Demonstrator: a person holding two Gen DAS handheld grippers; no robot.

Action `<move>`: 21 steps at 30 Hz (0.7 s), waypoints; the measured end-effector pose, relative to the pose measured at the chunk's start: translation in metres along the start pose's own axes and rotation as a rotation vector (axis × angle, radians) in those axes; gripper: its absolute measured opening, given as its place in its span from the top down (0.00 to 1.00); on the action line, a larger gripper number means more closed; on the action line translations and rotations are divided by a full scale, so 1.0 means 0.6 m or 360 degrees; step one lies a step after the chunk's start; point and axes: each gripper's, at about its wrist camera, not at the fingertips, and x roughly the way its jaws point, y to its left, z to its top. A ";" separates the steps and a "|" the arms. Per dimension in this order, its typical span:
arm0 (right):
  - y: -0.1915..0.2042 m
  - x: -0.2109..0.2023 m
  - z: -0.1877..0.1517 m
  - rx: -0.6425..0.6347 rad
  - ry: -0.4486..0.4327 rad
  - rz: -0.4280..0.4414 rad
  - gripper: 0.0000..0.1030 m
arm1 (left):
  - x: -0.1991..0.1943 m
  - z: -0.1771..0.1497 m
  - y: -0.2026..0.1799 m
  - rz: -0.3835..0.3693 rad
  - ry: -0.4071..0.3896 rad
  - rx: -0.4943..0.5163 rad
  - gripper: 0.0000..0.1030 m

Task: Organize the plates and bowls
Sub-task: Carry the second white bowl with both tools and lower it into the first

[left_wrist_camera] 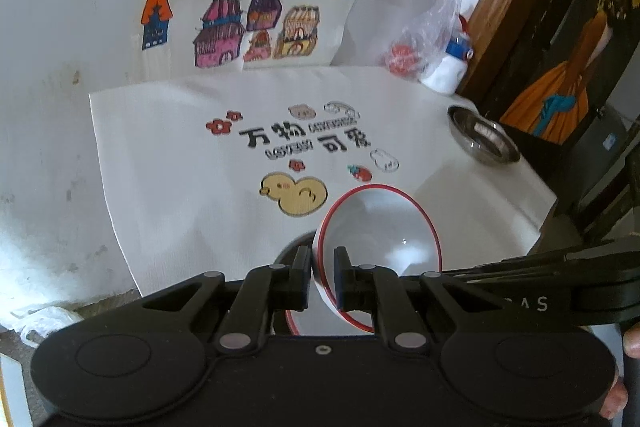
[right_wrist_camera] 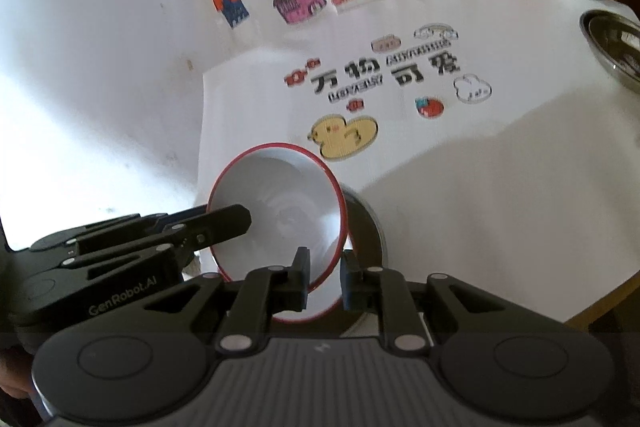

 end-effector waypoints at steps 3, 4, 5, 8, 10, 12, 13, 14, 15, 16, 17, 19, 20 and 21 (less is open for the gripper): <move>0.000 0.008 -0.005 -0.0008 0.0036 -0.0012 0.82 | 0.007 -0.009 -0.001 0.0015 0.0032 0.0018 0.89; 0.000 0.009 -0.006 -0.0011 0.0044 -0.0014 0.82 | 0.009 -0.011 -0.001 0.0022 0.0042 0.0024 0.89; 0.000 0.011 -0.006 -0.0015 0.0054 -0.0017 0.82 | 0.011 -0.013 -0.001 0.0027 0.0050 0.0028 0.89; 0.003 0.015 -0.006 -0.0033 0.0084 -0.0025 0.82 | 0.015 -0.017 0.000 0.0036 0.0073 0.0041 0.89; 0.005 0.017 -0.006 -0.0045 0.0102 -0.0028 0.82 | 0.016 -0.020 0.000 0.0043 0.0086 0.0051 0.89; 0.007 0.019 -0.007 -0.0055 0.0123 -0.0032 0.81 | 0.017 -0.022 0.000 0.0047 0.0098 0.0058 0.89; 0.007 0.020 -0.007 -0.0061 0.0129 -0.0034 0.81 | 0.018 -0.023 0.000 0.0048 0.0105 0.0060 0.89; 0.009 0.020 -0.007 -0.0070 0.0134 -0.0039 0.81 | 0.018 -0.023 0.000 0.0047 0.0111 0.0062 0.89; 0.010 0.021 -0.007 -0.0076 0.0139 -0.0043 0.81 | 0.019 -0.024 0.000 0.0046 0.0116 0.0061 0.89; 0.010 0.021 -0.007 -0.0080 0.0144 -0.0044 0.81 | 0.019 -0.024 0.000 0.0046 0.0116 0.0064 0.89; 0.010 0.021 -0.007 -0.0084 0.0148 -0.0046 0.81 | 0.019 -0.024 0.000 0.0048 0.0118 0.0069 0.89; 0.011 0.022 -0.008 -0.0088 0.0159 -0.0049 0.80 | 0.019 -0.024 -0.002 0.0050 0.0125 0.0077 0.89; 0.011 0.023 -0.008 -0.0094 0.0165 -0.0051 0.80 | 0.019 -0.024 -0.003 0.0050 0.0129 0.0082 0.89; 0.012 0.024 -0.009 -0.0097 0.0175 -0.0053 0.80 | 0.019 -0.024 -0.003 0.0049 0.0133 0.0084 0.89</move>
